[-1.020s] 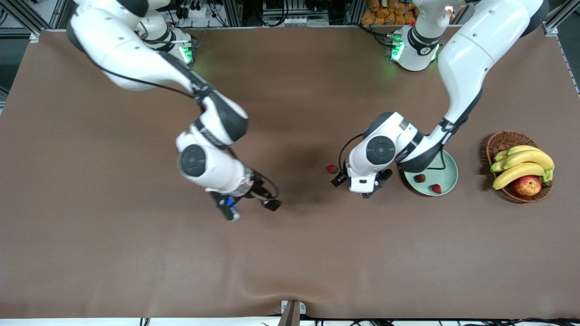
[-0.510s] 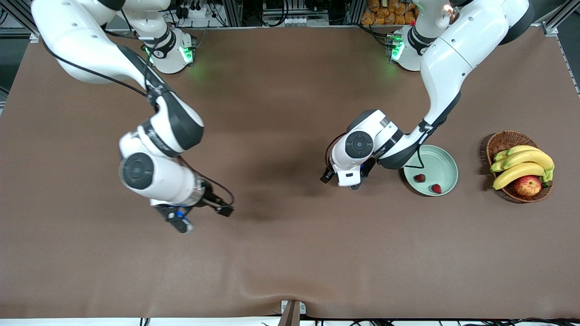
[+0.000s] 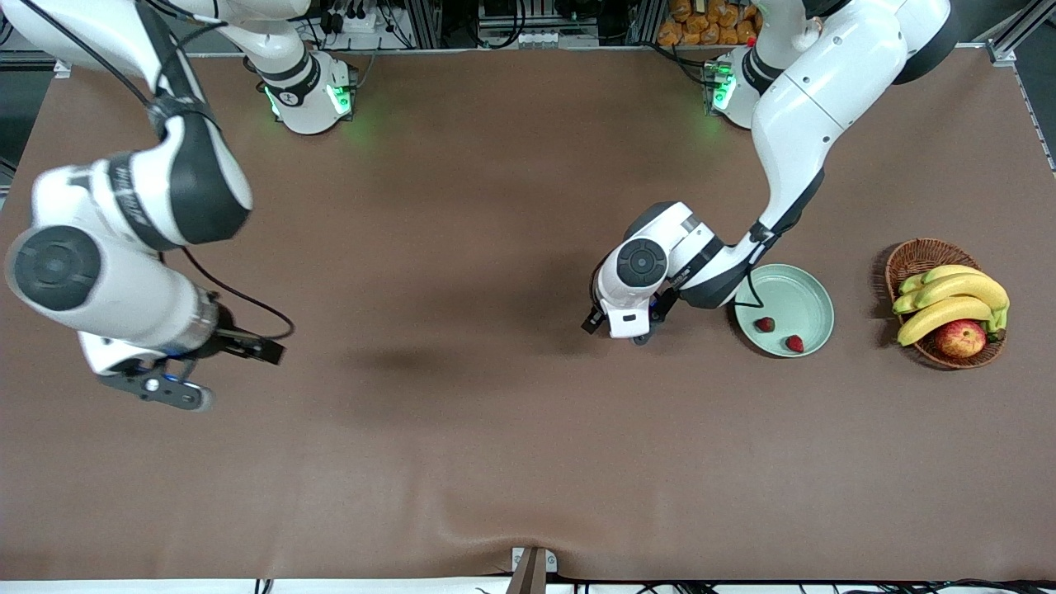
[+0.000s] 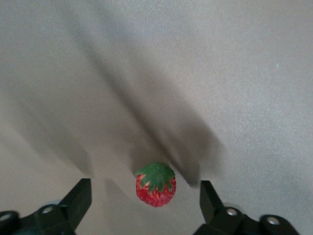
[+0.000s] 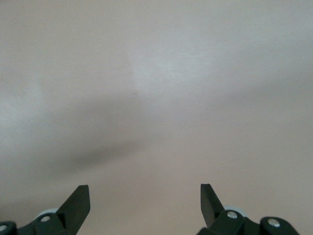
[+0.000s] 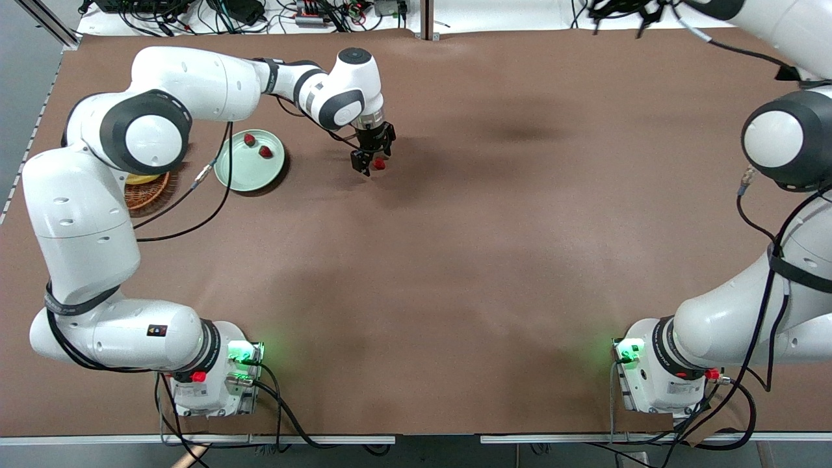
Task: Collect all strawberries into plate
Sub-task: 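Grasp the last strawberry with the left gripper while the right gripper withdraws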
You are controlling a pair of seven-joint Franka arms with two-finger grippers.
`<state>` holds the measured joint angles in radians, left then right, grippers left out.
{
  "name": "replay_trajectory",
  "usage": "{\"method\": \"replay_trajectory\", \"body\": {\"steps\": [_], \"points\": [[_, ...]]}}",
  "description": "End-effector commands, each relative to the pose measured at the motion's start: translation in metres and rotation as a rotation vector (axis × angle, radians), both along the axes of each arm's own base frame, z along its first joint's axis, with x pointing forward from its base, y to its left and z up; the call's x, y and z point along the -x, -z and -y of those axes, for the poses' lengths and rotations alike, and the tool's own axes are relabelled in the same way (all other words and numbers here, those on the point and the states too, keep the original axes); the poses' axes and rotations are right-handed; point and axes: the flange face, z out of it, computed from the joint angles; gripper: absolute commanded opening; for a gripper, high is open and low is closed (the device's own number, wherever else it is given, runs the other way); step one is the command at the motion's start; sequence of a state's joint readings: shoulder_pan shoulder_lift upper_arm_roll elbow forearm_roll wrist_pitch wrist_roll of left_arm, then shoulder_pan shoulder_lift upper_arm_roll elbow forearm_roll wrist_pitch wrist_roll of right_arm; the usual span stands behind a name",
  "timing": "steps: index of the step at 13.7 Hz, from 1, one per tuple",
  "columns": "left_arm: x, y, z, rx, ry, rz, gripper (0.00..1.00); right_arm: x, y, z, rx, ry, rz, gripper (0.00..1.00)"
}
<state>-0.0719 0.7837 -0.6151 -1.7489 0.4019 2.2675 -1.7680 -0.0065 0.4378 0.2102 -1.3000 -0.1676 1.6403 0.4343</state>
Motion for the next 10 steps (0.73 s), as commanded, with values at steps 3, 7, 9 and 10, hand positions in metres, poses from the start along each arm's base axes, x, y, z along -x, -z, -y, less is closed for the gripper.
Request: {"method": "replay_trajectory", "body": {"steps": [3,7,9,10], "points": [[-0.001,0.004,0.001,-0.007,-0.001,0.015,0.7,0.062,-0.072,0.08,-0.036,-0.081,-0.004,1.0],[-0.002,0.004,0.001,-0.005,-0.003,0.016,0.59,0.149,-0.073,0.082,-0.037,-0.089,0.085,1.0],[-0.004,0.002,0.002,-0.002,-0.003,0.021,0.26,0.164,-0.077,0.085,-0.036,-0.08,0.076,1.0],[-0.006,0.001,0.002,-0.001,0.003,0.027,0.11,0.161,-0.09,0.09,-0.036,-0.074,0.079,1.0]]}}
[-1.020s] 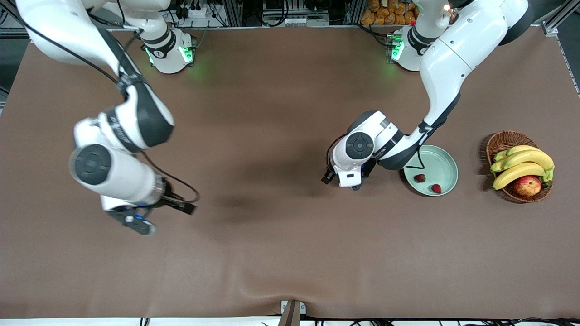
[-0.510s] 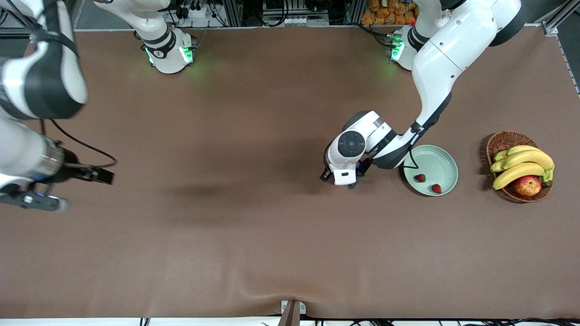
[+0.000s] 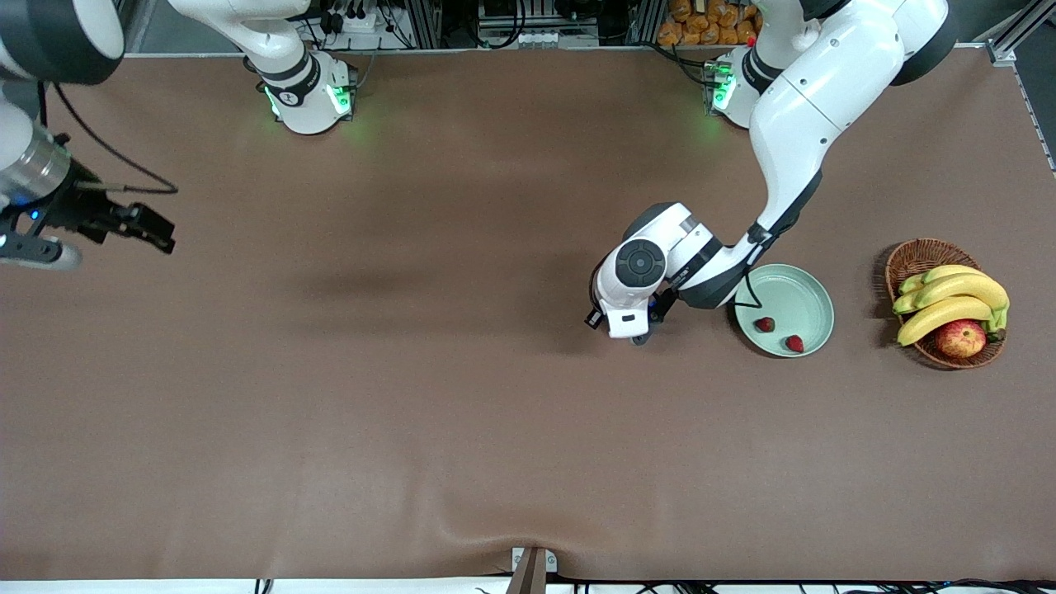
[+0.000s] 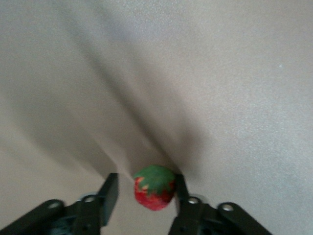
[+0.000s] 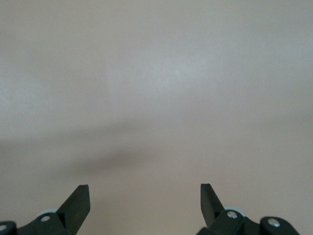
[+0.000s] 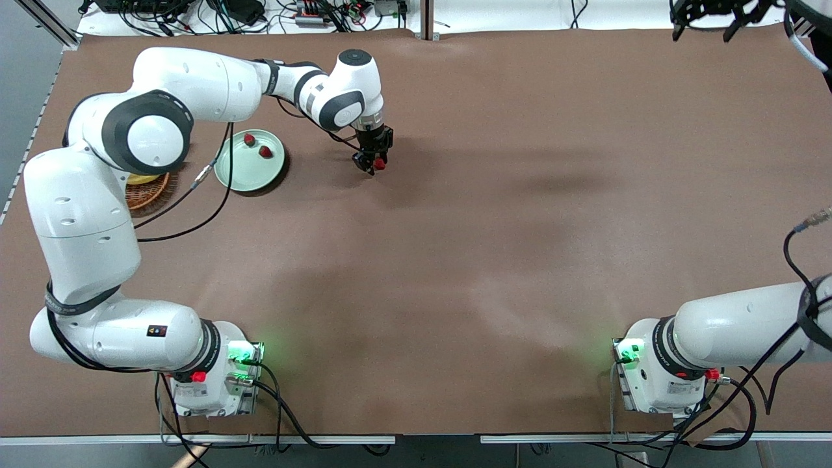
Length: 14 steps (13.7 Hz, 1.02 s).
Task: Collect all strawberries into plate
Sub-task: 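Grasp the last strawberry with the left gripper while the right gripper withdraws, then lower the strawberry onto the plate and open the left gripper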
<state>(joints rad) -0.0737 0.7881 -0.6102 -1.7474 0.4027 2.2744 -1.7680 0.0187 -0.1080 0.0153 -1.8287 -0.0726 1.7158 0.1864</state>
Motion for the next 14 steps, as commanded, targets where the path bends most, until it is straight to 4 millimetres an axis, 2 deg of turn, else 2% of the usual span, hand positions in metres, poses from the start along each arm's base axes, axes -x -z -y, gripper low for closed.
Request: {"method": "replay_trajectory", "body": {"steps": [1,3,5,8,10,13,14], "points": [[-0.006,-0.003,0.002,-0.006,0.029,0.038,0.0,0.009,-0.023,0.012,-0.012,0.006,0.02,1.0],[-0.015,-0.01,-0.006,-0.037,0.081,0.095,0.0,-0.014,-0.044,0.016,-0.009,-0.005,0.016,1.0],[-0.024,-0.021,-0.02,-0.051,0.114,0.119,0.0,-0.025,-0.047,0.022,-0.003,0.005,-0.001,1.0],[-0.047,-0.05,-0.072,-0.109,0.273,0.075,0.0,-0.028,-0.043,0.023,-0.002,0.0,-0.009,1.0],[-0.05,-0.056,-0.112,-0.127,0.383,0.025,0.0,-0.03,-0.042,0.023,0.0,0.0,-0.009,1.0],[-0.064,-0.06,-0.181,-0.095,0.379,-0.042,0.0,-0.03,-0.042,0.022,-0.011,0.0,-0.004,1.0],[-0.066,-0.063,-0.197,-0.082,0.416,-0.065,0.0,-0.031,-0.043,0.021,-0.012,-0.002,0.006,1.0]]}}
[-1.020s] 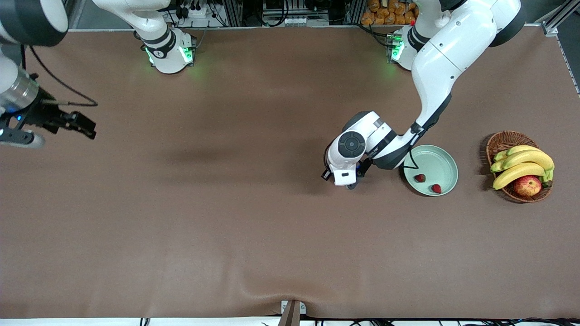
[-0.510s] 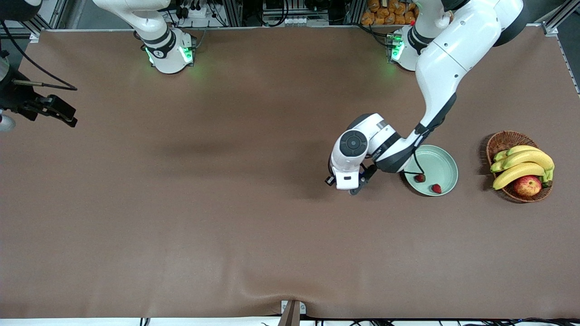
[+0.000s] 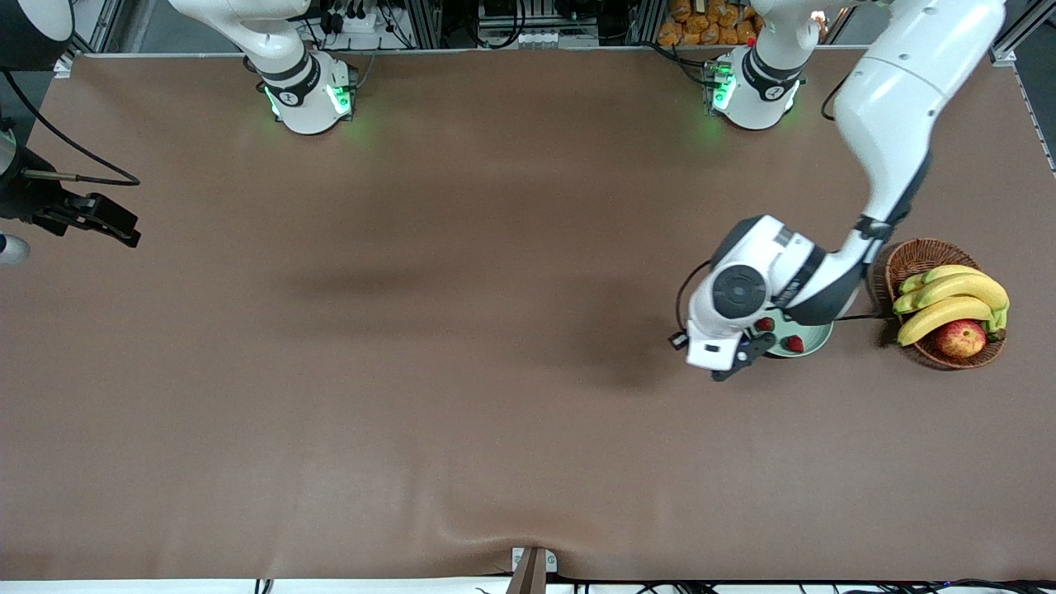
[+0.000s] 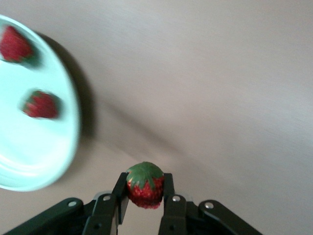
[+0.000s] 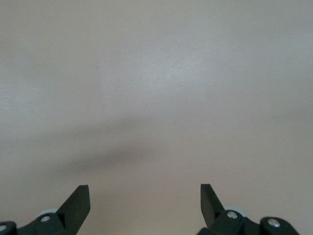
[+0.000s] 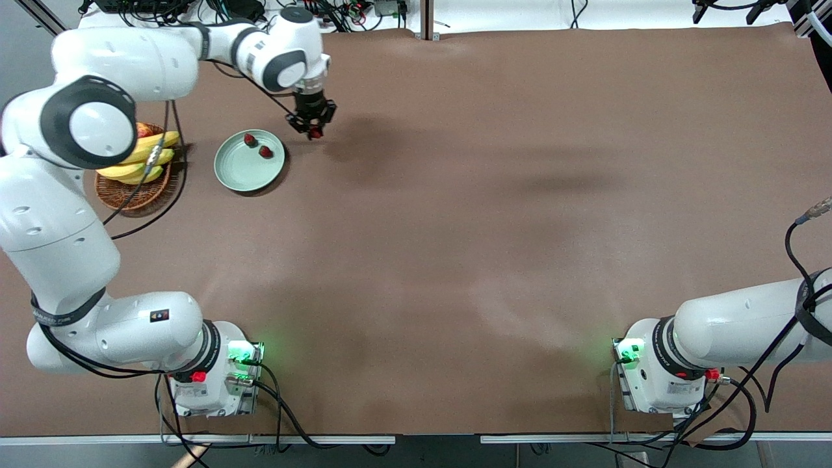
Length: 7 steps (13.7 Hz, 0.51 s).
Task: Collect all strawberries into plate
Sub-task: 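Lower the strawberry onto the plate and open the left gripper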
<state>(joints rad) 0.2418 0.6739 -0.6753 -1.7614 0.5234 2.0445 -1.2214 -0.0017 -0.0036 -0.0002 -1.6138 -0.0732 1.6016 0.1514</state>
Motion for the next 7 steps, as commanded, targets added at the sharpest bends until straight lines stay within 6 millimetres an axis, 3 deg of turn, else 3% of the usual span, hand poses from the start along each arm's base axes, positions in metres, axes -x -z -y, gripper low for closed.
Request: {"method": "replay_trajectory", "body": {"steps": [1,5,7], "points": [[0.004,-0.007,-0.041,0.018,0.084,-0.072,0.0,-0.003,-0.008,0.001,-0.013,-0.012,0.018,1.0],[0.007,0.003,-0.07,0.024,0.15,-0.135,0.0,-0.006,-0.008,-0.009,-0.072,-0.012,0.043,1.0],[0.011,0.007,-0.073,0.014,0.17,-0.169,0.0,-0.007,-0.009,-0.008,-0.073,-0.011,0.05,1.0]]}}
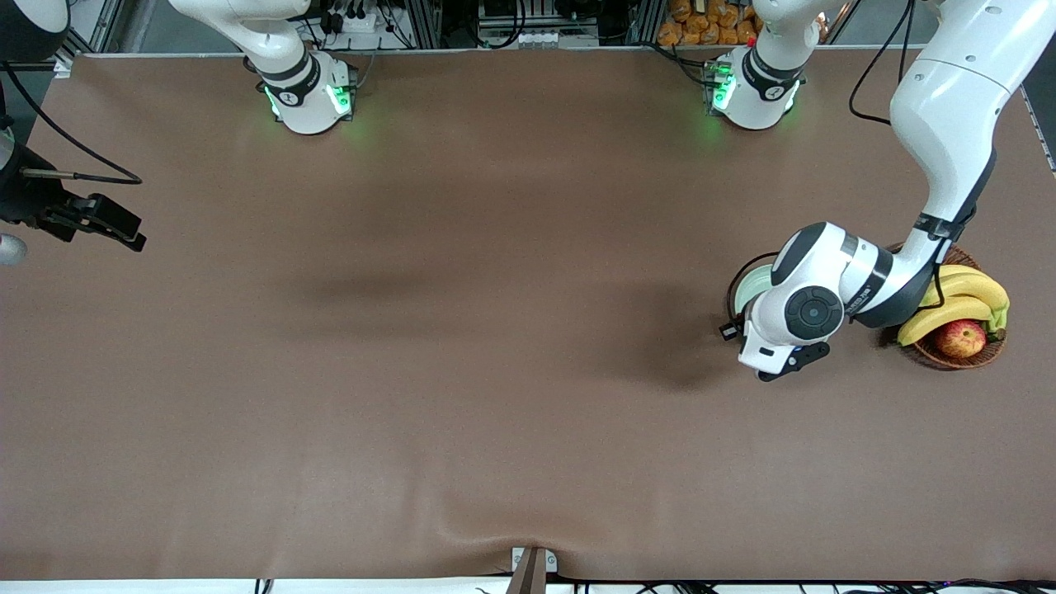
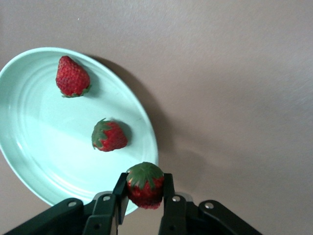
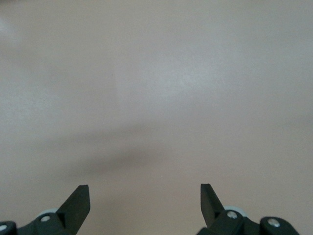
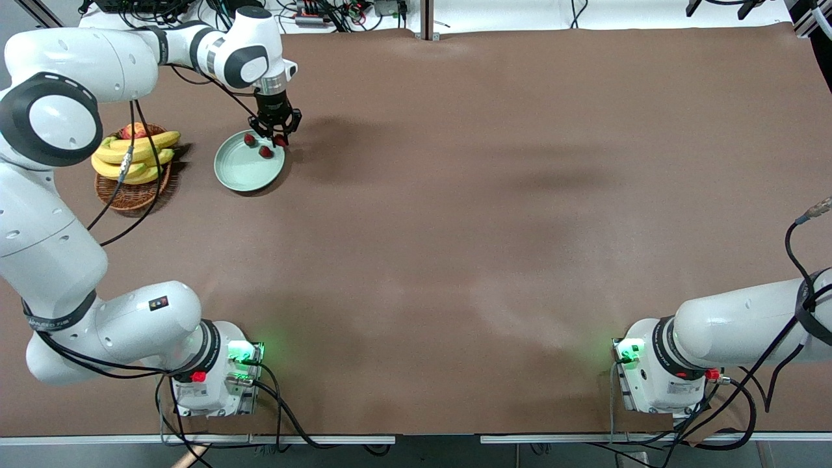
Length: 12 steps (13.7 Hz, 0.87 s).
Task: Collect all strawberries into plate
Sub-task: 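Lower the strawberry onto the plate and open the left gripper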
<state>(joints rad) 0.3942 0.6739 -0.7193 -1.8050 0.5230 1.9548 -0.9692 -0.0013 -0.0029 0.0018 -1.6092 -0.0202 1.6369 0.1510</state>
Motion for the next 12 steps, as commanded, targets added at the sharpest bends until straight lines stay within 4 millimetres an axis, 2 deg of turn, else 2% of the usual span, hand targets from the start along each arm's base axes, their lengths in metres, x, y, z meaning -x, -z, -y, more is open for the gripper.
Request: {"method": "replay_trajectory", "body": {"steps": [1,4,5,6,7,8,11,12], "points": [[0.008,-0.003,-0.003,-0.006,0.031,-0.04,0.0,-0.002,-0.007,-0.002,-0.02,-0.006,0.014,1.0],[0.009,0.002,-0.035,0.012,0.076,-0.081,0.0,-0.001,-0.009,-0.004,-0.02,-0.004,0.015,1.0],[0.008,0.003,-0.041,0.017,0.078,-0.085,0.08,-0.001,-0.01,-0.006,-0.02,-0.007,0.02,1.0],[0.008,0.004,-0.042,0.018,0.076,-0.086,0.43,-0.001,-0.012,-0.007,-0.02,-0.01,0.023,1.0],[0.008,0.004,-0.042,0.02,0.077,-0.087,0.86,-0.001,-0.016,-0.007,-0.022,-0.009,0.03,1.0],[0.007,0.002,-0.042,0.02,0.075,-0.083,1.0,-0.001,-0.018,-0.007,-0.02,-0.009,0.031,1.0],[0.004,-0.001,-0.043,0.022,0.074,-0.075,1.0,-0.002,-0.016,-0.007,-0.02,-0.01,0.034,1.0],[-0.002,-0.008,-0.045,0.021,0.069,-0.056,1.0,-0.002,-0.018,-0.007,-0.02,-0.01,0.035,1.0]]}}
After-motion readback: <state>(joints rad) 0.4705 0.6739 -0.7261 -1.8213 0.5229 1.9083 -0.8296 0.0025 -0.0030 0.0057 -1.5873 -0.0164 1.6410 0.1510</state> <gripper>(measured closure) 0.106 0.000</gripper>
